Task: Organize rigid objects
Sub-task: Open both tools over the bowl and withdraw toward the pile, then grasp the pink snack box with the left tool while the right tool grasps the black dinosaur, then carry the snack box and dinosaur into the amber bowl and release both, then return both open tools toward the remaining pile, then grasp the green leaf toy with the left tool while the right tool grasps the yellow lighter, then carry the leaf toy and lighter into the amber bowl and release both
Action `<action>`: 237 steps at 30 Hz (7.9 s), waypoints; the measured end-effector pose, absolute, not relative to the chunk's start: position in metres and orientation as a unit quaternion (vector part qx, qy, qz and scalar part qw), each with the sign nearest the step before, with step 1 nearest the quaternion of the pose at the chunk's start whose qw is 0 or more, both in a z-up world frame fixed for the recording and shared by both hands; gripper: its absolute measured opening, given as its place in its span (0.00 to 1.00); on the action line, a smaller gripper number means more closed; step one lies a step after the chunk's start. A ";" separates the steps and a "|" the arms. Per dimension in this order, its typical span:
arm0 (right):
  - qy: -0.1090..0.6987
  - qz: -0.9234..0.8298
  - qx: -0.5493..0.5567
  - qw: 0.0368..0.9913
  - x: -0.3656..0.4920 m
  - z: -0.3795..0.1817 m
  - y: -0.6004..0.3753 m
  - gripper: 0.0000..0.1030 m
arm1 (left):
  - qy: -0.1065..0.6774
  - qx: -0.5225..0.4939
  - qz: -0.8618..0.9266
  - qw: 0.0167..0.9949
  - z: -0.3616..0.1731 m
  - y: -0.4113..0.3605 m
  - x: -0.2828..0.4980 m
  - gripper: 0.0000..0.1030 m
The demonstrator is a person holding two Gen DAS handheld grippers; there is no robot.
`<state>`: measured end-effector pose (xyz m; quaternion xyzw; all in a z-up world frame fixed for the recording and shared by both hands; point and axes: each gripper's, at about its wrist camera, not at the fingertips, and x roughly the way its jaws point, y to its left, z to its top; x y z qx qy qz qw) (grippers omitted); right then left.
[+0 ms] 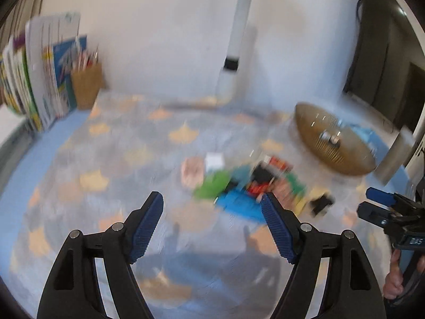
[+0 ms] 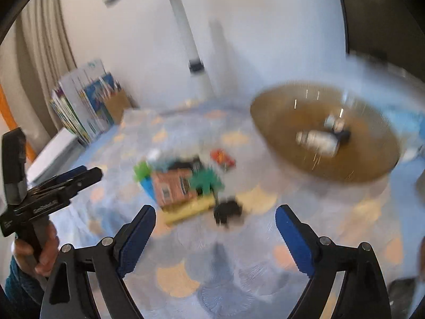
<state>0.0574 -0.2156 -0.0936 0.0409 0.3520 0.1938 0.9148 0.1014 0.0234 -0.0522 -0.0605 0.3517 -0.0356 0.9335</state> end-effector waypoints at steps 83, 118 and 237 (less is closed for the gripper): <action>0.456 0.239 -0.038 0.856 0.054 -0.143 -0.158 0.41 | 0.446 -0.030 -0.078 0.891 -0.103 -0.013 0.088 0.37; 0.357 0.043 0.099 0.928 0.121 -0.015 -0.364 0.60 | 0.337 -0.065 -0.215 0.914 0.014 -0.143 0.196 0.71; 0.293 0.080 0.032 0.952 0.100 0.026 -0.337 0.23 | 0.288 0.021 -0.241 0.927 0.062 -0.167 0.193 0.25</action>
